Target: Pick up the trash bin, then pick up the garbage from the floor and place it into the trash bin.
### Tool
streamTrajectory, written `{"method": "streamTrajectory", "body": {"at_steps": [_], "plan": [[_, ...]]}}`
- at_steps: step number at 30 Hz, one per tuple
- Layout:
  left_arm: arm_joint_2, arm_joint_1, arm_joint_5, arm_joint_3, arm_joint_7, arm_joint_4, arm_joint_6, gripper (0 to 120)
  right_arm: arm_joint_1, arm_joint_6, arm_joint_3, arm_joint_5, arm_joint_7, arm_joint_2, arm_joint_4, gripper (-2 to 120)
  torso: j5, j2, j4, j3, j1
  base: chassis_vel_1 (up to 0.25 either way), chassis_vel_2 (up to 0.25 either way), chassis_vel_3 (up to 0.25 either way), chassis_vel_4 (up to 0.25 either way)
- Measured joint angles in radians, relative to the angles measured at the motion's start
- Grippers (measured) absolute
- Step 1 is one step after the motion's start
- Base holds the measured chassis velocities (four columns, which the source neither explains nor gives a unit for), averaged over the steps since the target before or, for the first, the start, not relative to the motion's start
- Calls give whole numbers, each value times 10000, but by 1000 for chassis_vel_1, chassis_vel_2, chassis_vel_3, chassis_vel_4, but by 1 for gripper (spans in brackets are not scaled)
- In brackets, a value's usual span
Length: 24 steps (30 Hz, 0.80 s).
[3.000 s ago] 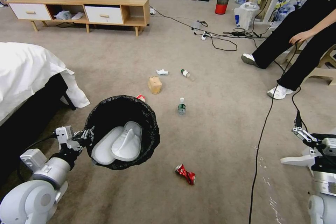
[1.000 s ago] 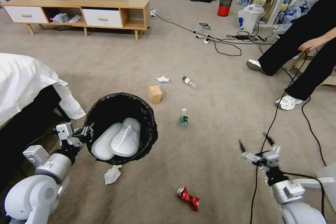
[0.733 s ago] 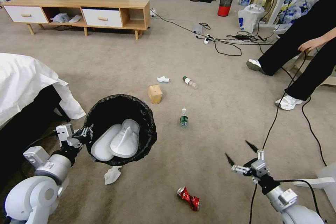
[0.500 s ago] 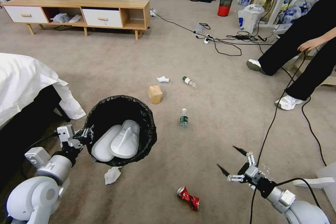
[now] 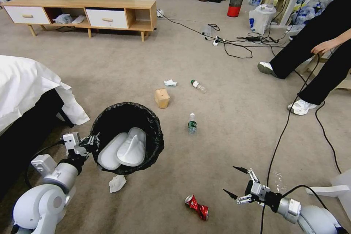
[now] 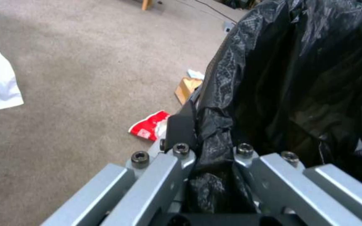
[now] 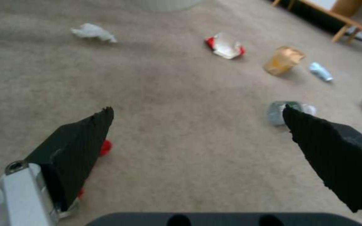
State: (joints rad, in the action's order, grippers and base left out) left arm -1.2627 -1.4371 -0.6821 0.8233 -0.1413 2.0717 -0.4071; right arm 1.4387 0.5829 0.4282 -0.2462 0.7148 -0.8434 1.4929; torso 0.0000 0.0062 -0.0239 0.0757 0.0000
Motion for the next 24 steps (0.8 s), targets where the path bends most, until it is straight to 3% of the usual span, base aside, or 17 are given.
{"method": "streamTrajectory", "body": {"at_steps": [7,24], "plan": [[-33,7,89,-63,-5,-41,0,4,-669,-112,-1377,-301,-43,372,-467,100,0,0,-1,0,0,0,0,0,0],[-173,-140,276,-62,-38,-98,185,4,-1776,-181,-3078,-52,-430,72,-1366,100,0,0,0,0,0,0,0,0,0]]}}
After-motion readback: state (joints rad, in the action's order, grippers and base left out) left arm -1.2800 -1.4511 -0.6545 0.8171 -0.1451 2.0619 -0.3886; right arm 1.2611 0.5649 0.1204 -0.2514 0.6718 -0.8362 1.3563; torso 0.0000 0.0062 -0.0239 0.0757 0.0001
